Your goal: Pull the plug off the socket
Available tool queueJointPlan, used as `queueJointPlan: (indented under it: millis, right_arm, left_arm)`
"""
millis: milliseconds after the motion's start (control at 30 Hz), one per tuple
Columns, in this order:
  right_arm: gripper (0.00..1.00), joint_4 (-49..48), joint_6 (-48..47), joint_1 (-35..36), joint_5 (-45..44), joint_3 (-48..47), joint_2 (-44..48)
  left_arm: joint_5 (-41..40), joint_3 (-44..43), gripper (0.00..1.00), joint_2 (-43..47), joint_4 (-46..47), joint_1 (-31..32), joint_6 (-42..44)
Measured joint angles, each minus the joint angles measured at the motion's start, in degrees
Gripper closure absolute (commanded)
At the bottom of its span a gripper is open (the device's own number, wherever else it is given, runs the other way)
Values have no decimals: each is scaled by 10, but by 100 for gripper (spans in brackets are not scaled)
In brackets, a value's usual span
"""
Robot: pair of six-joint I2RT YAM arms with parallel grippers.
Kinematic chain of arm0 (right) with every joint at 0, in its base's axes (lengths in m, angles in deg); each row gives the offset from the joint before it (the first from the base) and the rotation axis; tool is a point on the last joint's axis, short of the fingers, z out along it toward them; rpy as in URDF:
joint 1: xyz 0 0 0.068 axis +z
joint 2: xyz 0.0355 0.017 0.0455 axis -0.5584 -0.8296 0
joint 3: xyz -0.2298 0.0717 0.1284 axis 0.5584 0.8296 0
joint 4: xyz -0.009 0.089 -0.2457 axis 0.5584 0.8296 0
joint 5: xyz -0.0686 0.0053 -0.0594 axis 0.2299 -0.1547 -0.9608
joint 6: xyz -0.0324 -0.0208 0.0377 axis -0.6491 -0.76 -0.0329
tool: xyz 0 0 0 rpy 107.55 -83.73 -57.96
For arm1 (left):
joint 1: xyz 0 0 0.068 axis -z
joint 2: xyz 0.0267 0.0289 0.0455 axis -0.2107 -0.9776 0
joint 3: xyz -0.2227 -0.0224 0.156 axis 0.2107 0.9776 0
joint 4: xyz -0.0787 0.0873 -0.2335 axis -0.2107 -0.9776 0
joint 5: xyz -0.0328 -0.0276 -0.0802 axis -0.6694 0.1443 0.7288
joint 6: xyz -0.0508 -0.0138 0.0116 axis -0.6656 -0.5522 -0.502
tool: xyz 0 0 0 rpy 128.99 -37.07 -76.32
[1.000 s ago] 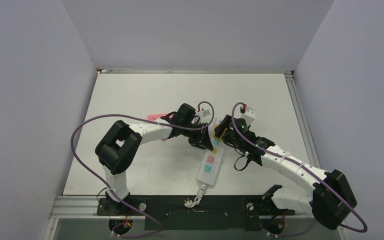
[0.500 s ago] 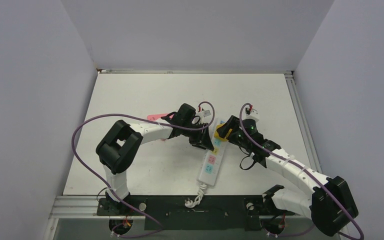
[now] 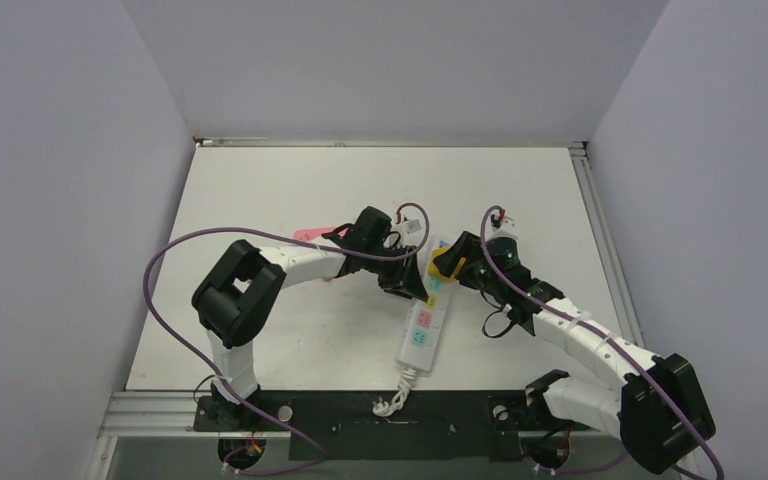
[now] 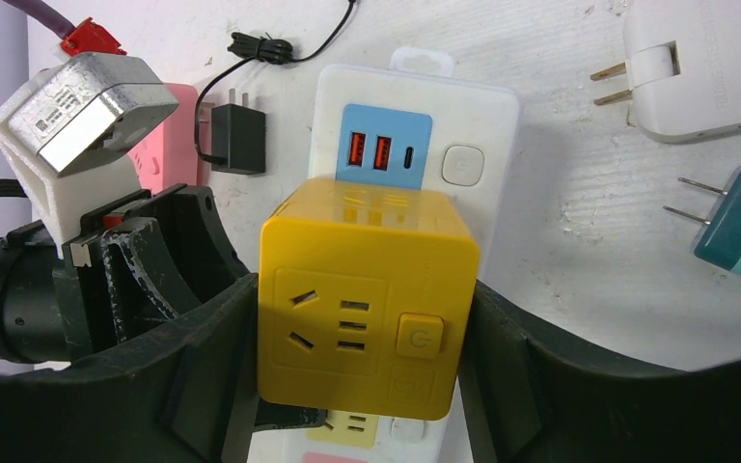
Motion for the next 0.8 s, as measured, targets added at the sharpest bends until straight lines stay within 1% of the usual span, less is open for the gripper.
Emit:
queueJointPlan:
  millis: [100, 233, 433, 533, 800]
  right_arm:
    - [95, -1, 1, 5, -7, 0, 0]
    - [95, 0, 0, 32, -48, 0, 0]
    - [95, 77, 2, 97, -152, -63, -31]
    - [95, 111, 3, 118, -187, -95, -53]
    - [95, 129, 14, 128, -209, -106, -61]
  left_arm:
    - [0, 0, 100, 0, 0, 0, 0]
    - [-3, 0, 100, 0, -8, 0, 3]
    - [-4, -4, 100, 2, -28, 1, 12]
    - [-7, -5, 100, 2, -35, 1, 16]
    - [-12, -7, 100, 2, -38, 1, 21]
